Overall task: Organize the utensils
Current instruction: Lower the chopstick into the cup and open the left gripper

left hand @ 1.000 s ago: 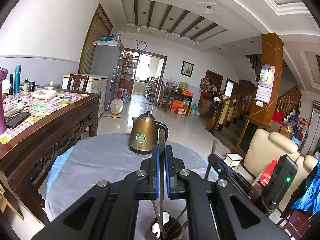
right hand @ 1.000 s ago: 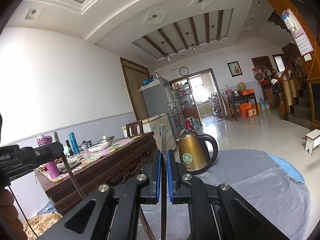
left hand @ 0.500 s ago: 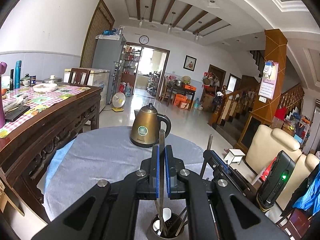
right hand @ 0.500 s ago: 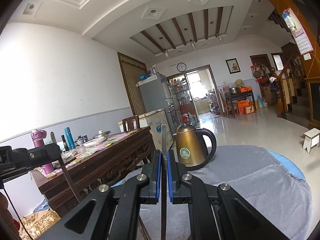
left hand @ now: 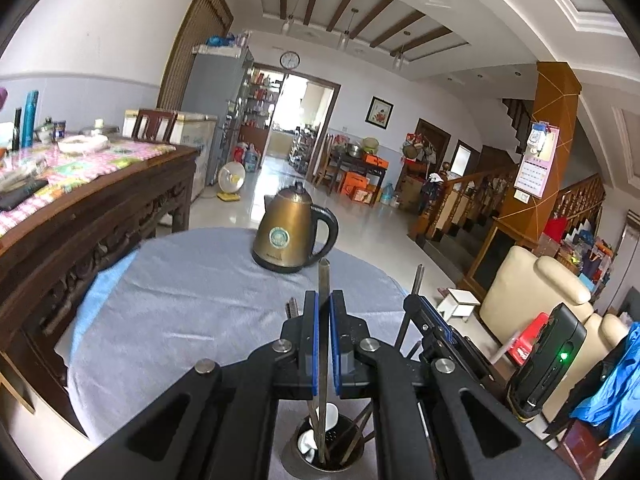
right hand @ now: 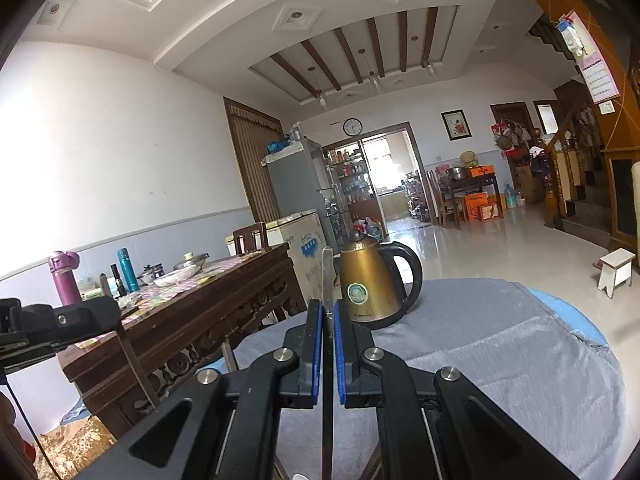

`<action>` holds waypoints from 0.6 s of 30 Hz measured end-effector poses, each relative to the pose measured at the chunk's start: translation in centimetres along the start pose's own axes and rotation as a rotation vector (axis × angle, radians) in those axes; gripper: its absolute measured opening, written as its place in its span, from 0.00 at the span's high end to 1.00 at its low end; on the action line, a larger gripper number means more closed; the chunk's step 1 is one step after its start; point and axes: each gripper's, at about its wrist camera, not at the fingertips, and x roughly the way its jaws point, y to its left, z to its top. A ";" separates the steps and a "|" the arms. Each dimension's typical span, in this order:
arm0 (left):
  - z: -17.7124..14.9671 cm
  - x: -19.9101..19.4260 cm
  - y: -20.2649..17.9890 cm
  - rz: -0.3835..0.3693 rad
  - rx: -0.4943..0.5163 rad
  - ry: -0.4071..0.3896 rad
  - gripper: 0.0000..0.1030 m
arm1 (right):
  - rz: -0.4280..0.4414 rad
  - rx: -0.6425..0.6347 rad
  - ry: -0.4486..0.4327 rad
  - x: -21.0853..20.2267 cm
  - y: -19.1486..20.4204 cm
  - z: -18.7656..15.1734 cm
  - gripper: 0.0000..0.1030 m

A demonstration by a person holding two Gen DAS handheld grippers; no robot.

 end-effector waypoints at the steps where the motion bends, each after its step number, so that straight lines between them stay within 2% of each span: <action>1: -0.2 0.3 0.1 -0.001 -0.003 0.009 0.95 | -0.002 -0.002 0.005 0.2 0.0 -0.2 0.93; 6: -1.3 1.4 0.4 0.003 -0.013 0.031 0.95 | -0.002 -0.024 -0.006 0.2 0.1 -0.8 0.93; 12: -2.3 2.3 -0.2 0.031 0.029 0.076 0.93 | 0.027 -0.040 0.006 -1.1 0.3 -1.1 0.93; 14: -2.2 2.3 -0.2 0.032 0.034 0.087 0.84 | 0.040 -0.042 0.012 -1.6 0.5 -1.2 0.93; 16: -2.0 1.9 0.0 0.045 0.033 0.082 0.57 | 0.055 -0.051 0.015 -2.4 0.7 -1.3 0.93; 18: -1.8 1.3 0.2 0.056 0.033 0.070 0.53 | 0.068 -0.070 0.035 -3.0 1.1 -1.6 0.93</action>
